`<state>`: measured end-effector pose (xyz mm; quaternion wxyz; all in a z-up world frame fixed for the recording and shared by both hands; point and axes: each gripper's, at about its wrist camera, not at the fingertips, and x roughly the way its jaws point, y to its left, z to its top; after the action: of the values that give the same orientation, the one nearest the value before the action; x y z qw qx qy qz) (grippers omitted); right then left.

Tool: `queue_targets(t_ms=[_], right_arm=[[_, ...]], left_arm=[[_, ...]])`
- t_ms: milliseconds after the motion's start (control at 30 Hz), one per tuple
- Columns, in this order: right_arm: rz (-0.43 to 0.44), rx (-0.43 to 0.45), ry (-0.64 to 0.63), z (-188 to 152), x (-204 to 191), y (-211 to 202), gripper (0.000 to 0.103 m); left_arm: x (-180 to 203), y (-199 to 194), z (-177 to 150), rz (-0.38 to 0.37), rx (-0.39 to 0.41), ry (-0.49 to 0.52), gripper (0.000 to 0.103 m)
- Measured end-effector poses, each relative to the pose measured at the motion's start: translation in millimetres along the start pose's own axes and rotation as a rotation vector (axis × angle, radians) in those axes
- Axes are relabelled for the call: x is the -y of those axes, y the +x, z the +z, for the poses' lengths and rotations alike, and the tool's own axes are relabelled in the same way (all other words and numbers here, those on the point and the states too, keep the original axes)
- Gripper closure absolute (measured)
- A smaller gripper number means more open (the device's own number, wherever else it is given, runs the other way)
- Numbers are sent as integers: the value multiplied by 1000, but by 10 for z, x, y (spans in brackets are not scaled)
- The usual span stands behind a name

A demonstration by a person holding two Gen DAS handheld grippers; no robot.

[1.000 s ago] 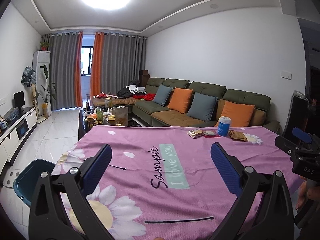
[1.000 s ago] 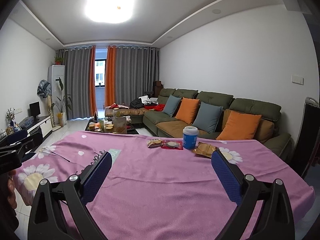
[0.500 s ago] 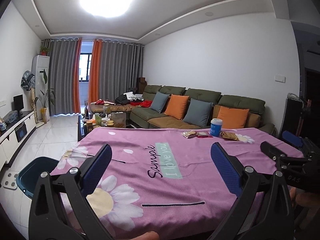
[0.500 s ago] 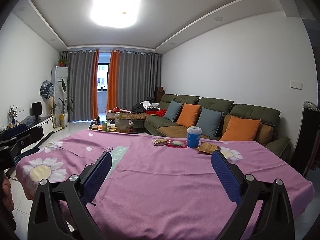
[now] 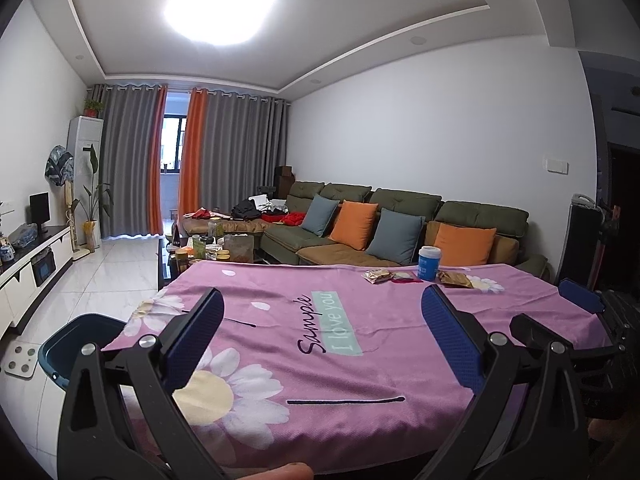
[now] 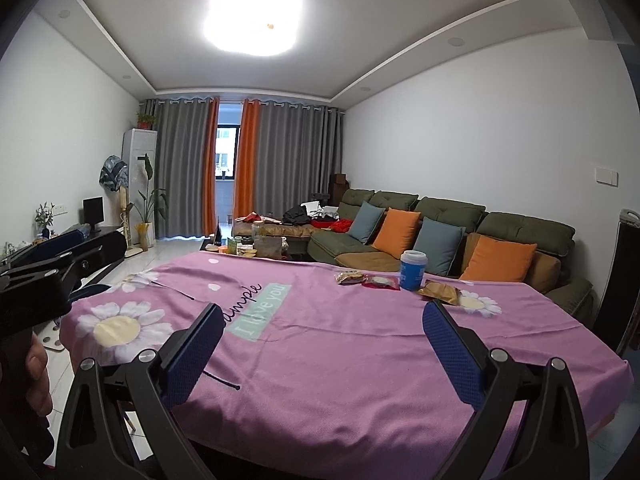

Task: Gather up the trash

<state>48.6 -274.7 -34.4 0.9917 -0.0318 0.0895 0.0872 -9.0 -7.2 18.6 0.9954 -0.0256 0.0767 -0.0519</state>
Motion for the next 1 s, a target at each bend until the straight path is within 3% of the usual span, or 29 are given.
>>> queue_targets(t_ms=[567,1000], right_arm=[[-18,33,-29,59,-38,-154,7],[-25,32,-25,68,-44,-189,7]], left_arm=[[-39,-129,-44,28,7,-17,6],[13,-168,-67,7,12,3,6]])
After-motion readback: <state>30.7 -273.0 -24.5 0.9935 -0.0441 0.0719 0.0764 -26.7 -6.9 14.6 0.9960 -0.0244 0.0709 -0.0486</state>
